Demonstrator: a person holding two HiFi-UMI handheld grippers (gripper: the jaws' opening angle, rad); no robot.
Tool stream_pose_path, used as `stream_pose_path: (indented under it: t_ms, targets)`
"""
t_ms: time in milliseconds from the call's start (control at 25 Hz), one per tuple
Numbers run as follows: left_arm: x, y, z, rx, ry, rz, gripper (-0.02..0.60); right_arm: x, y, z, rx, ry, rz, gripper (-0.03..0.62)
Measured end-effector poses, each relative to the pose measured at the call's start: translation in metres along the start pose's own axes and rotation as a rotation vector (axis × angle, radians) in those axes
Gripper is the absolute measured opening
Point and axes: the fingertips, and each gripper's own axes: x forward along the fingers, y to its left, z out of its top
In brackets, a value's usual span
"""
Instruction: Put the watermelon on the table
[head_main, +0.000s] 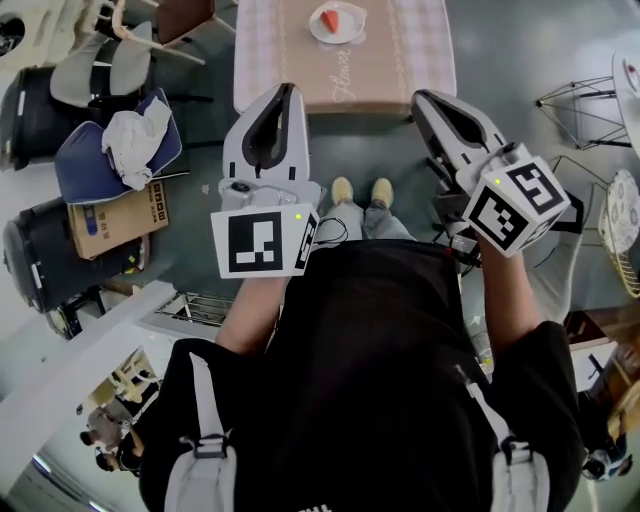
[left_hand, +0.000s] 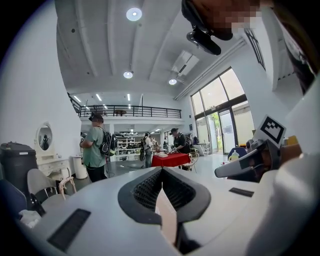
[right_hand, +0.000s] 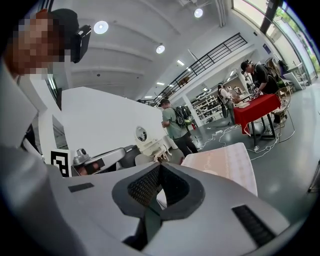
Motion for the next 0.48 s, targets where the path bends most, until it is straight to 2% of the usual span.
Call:
stream_pose_path:
  t_ms: [480]
  targets:
    - [0.002,0.018,-0.001,-0.018,-0.016,-0.055,0.009,0.012,0.007,0.003,-0.028,-0.005,-0.102,0.015]
